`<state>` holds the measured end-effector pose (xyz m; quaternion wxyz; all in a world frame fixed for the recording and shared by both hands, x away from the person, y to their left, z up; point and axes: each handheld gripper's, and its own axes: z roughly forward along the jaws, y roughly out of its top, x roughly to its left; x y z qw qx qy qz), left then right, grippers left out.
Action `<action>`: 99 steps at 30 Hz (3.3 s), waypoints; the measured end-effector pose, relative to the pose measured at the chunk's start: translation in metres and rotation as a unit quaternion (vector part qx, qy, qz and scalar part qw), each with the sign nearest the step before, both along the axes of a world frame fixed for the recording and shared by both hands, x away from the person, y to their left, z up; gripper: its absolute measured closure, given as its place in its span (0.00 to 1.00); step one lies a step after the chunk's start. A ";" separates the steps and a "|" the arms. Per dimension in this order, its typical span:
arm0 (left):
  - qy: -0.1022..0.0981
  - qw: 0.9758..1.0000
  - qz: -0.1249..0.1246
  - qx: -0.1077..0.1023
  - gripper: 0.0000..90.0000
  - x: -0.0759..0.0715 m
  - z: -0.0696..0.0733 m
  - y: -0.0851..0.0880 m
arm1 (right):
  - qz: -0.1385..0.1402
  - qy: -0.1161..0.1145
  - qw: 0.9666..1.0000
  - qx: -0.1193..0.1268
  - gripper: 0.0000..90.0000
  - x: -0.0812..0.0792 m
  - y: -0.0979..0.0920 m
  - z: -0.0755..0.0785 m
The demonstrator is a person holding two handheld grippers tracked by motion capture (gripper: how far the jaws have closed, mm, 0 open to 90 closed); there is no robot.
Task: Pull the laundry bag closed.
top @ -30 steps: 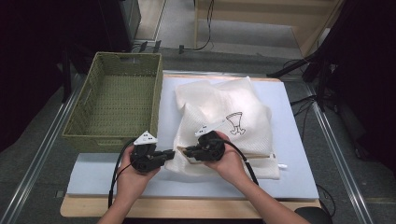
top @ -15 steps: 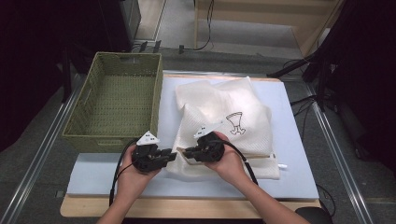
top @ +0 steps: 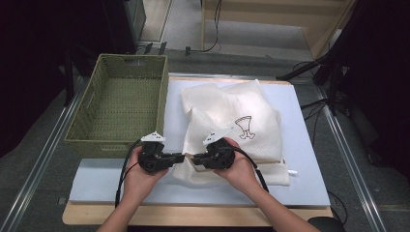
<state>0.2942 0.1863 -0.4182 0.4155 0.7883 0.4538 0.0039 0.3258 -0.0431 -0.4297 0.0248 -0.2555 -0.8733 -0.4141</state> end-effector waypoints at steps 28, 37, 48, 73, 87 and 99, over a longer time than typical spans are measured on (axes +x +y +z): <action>-0.039 0.999 0.003 0.028 0.96 -0.003 0.010 0.006 | 0.027 -0.004 1.000 -0.014 0.92 -0.004 -0.025 0.008; -0.046 0.998 0.001 0.031 0.96 -0.004 0.011 0.006 | 0.027 0.002 1.000 -0.013 0.92 -0.004 -0.025 0.008; -0.045 0.999 0.000 0.030 0.96 -0.003 0.010 0.008 | 0.030 0.005 0.999 -0.019 0.92 -0.004 -0.040 0.010; -0.038 0.999 0.010 0.020 0.96 -0.004 0.001 0.010 | 0.033 0.027 0.999 -0.032 0.92 0.002 -0.038 0.003; -0.033 0.999 0.009 0.015 0.96 -0.003 0.002 0.011 | 0.039 0.028 0.999 -0.024 0.92 0.003 -0.041 0.003; -0.036 0.999 0.011 0.014 0.96 -0.003 0.004 0.012 | 0.038 0.019 0.999 -0.027 0.92 0.001 -0.048 0.006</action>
